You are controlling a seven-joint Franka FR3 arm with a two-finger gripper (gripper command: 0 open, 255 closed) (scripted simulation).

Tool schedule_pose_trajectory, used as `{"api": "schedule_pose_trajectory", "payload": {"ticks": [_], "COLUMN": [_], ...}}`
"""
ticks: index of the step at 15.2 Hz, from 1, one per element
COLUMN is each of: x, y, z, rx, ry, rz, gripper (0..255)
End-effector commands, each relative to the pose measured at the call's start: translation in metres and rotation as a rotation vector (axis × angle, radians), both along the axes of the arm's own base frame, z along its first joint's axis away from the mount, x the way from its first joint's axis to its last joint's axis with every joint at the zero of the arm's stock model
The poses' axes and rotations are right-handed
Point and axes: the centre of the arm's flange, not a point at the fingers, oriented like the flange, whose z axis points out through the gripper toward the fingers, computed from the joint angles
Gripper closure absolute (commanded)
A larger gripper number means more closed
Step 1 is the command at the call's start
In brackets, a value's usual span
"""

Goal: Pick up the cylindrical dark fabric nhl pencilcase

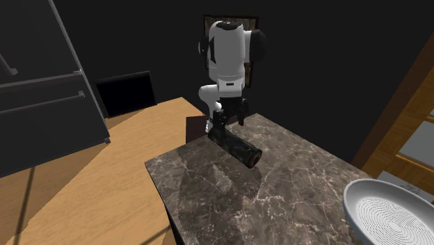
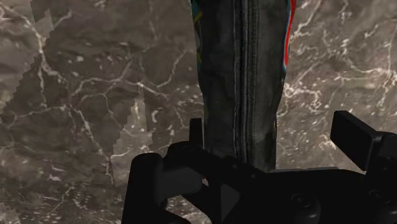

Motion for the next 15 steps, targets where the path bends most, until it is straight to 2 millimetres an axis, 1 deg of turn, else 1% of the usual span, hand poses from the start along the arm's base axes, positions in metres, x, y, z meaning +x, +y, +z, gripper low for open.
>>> {"api": "schedule_pose_trajectory", "payload": {"ticks": [1,8,10,11,15], "x": [0.021,0.021,0.021,0.021,0.021], "y": [0.005,0.005,0.005,0.005,0.005], "z": [0.003,-0.034,-0.037,-0.036,-0.036], "rx": [0.006,0.006,0.006,0.006,0.006], "ry": [-0.004,-0.004,-0.004,-0.004,-0.004], "rz": [0.041,0.041,0.041,0.041,0.041], "gripper": [0,0,0,255,255]}}
